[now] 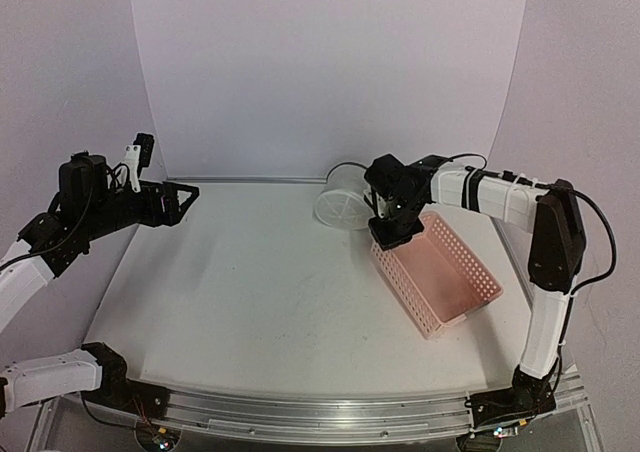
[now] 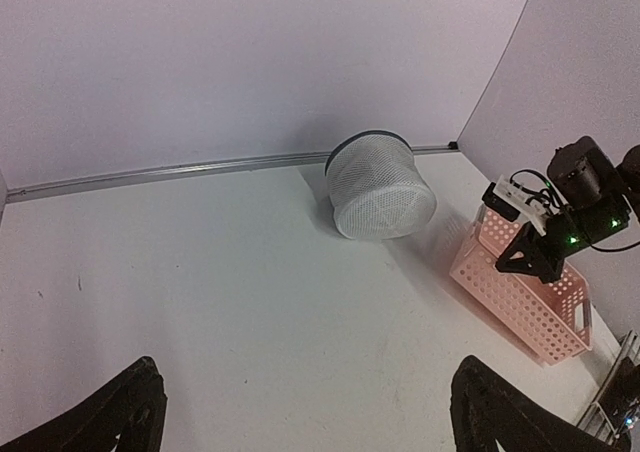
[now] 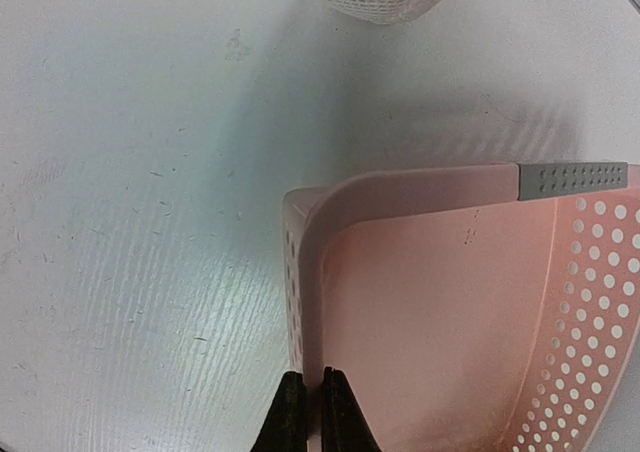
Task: Unzip the laundry bag and remove the bra
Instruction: Move the bin to the center of the board.
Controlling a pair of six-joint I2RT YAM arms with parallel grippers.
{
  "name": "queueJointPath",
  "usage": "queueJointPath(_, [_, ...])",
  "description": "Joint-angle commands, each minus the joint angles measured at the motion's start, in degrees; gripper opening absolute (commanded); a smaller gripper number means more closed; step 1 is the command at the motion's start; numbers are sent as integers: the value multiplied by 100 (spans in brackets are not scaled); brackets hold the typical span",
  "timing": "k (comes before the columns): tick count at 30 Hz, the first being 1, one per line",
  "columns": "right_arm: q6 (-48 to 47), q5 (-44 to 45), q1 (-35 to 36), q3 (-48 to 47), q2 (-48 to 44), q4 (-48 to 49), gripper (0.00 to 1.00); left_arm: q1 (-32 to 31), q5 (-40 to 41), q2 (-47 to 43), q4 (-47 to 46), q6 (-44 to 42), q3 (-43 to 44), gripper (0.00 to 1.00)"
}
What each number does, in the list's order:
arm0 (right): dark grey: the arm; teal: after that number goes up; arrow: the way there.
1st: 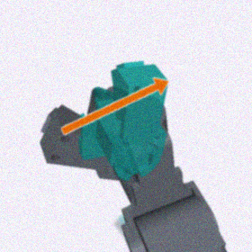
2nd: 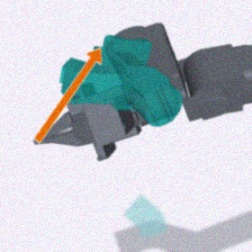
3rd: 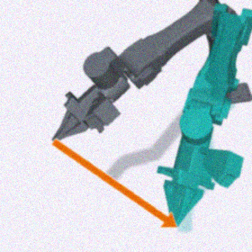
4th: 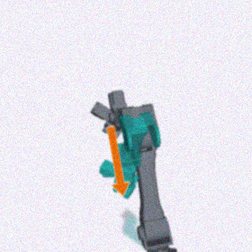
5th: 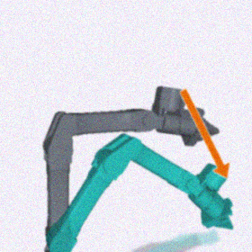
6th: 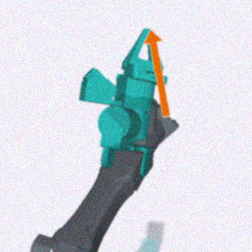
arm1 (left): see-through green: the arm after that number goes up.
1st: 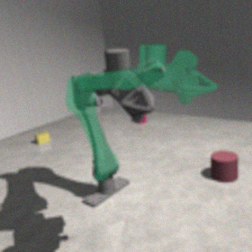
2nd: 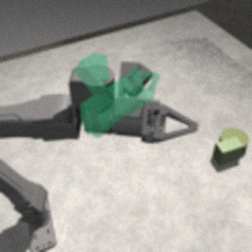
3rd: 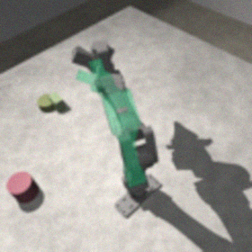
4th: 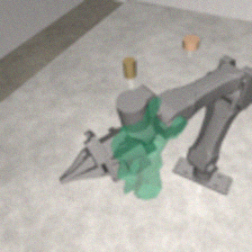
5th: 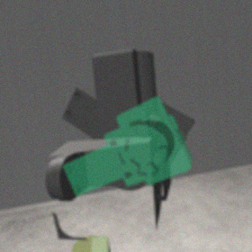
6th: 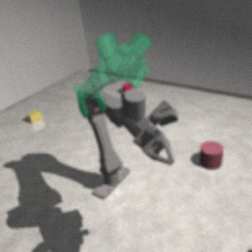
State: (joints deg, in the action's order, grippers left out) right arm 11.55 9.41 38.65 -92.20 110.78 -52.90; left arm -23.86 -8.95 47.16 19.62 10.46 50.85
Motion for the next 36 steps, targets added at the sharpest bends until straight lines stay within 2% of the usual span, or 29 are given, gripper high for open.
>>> queueJointPath(1, [362, -136, 194, -128, -63, 114, 0, -14, -94, -27, -65, -61, 65, 100])
queueJointPath(14, [366, -78, 285, -752, 680, 153, 0, -20, -108, 6, -66, -61, 61, 100])
queueJointPath(19, [348, -138, 300, -810, 695, 149, 13, -14, -69, -26, -55, -68, 65, 100])
queueJointPath(23, [348, -115, 309, -875, 567, 144, 33, -16, -54, -29, -55, -70, 63, 100])
queueJointPath(26, [323, -46, 309, -971, 362, 136, 40, -14, -45, -39, -55, -77, 57, 100])
queueJointPath(29, [298, 322, 309, -1178, 146, 132, 49, -15, -45, -40, -48, -79, 65, 100])
queueJointPath(36, [157, 1657, 224, -2407, 146, 430, 68, -14, -30, -48, -38, -79, 57, 100])
